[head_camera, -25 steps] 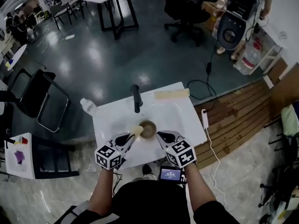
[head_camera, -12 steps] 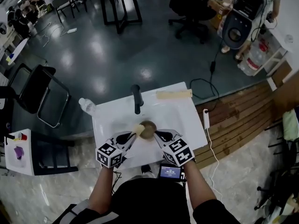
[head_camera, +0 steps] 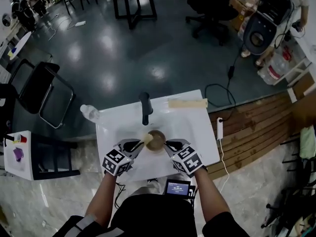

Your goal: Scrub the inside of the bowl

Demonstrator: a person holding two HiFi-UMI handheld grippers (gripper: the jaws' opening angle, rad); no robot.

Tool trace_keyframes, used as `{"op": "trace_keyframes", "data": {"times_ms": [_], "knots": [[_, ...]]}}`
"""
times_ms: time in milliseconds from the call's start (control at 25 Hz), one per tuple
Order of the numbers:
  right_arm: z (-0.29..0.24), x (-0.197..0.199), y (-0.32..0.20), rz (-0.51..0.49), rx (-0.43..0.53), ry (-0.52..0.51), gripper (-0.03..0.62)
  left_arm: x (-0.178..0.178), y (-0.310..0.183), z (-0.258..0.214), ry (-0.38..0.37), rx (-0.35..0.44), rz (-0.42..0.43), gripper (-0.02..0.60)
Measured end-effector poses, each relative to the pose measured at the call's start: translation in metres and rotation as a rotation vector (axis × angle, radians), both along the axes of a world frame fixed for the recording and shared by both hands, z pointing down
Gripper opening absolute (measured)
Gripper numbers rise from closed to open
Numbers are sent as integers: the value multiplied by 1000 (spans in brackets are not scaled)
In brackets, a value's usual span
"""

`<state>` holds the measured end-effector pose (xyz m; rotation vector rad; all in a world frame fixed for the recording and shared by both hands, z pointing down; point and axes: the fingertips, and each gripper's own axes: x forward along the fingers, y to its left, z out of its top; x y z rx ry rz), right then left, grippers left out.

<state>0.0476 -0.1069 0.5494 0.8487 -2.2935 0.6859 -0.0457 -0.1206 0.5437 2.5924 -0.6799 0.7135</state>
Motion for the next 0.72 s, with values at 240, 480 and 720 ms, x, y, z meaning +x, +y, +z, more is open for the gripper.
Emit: {"op": "trace_keyframes", "data": {"times_ms": [240,480,720], "knots": [[49,-1,-15,-83,-129,32,61,22,-8,35,-118,-45,59,26],[94,0,-33,-109,-227,99,116,32,-18,71,-273,-54,108,26],[127,-1,-43,-158,-320,141,140,43,-17,101,-393,-77,185,25]]}}
